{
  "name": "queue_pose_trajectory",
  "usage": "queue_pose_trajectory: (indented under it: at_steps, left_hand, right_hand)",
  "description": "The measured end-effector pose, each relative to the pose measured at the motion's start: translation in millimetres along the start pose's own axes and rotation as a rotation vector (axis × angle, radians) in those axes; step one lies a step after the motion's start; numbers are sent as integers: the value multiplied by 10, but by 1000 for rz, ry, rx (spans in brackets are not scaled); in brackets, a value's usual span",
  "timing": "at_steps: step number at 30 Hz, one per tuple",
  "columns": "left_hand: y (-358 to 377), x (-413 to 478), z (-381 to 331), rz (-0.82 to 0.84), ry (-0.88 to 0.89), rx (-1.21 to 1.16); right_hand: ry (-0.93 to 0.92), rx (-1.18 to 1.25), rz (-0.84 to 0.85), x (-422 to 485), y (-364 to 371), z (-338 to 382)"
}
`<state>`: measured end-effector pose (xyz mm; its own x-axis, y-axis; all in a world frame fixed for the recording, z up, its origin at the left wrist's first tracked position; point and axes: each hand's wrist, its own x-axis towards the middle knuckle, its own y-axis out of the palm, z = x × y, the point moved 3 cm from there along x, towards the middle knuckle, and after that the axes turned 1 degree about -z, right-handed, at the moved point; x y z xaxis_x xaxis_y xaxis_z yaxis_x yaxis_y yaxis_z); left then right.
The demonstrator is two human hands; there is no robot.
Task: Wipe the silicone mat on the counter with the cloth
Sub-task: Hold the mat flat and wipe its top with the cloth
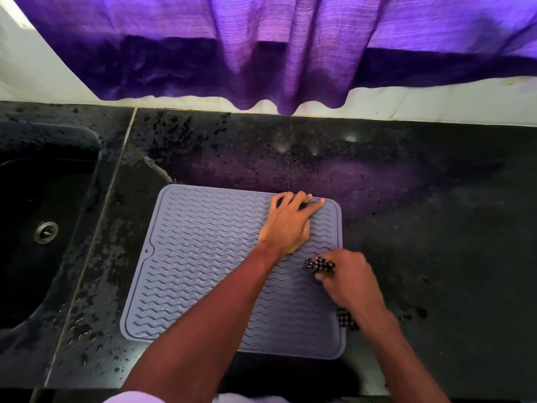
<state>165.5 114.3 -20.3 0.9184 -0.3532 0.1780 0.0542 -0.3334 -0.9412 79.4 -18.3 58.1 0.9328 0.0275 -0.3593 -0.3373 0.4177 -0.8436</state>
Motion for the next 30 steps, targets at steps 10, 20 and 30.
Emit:
queue_pose_trajectory:
  at_steps: [10,20,30]
  left_hand:
    - [30,7,10,-27,-1,-49]
    - [55,7,20,-4,6,39]
    - [52,-3,24,-13,31,29]
  right_hand:
    - [-56,-170,-163,480,-37,139]
    - [-72,-152,-175,-15,158,86]
    - [-99,156,-57,-294,325,-142]
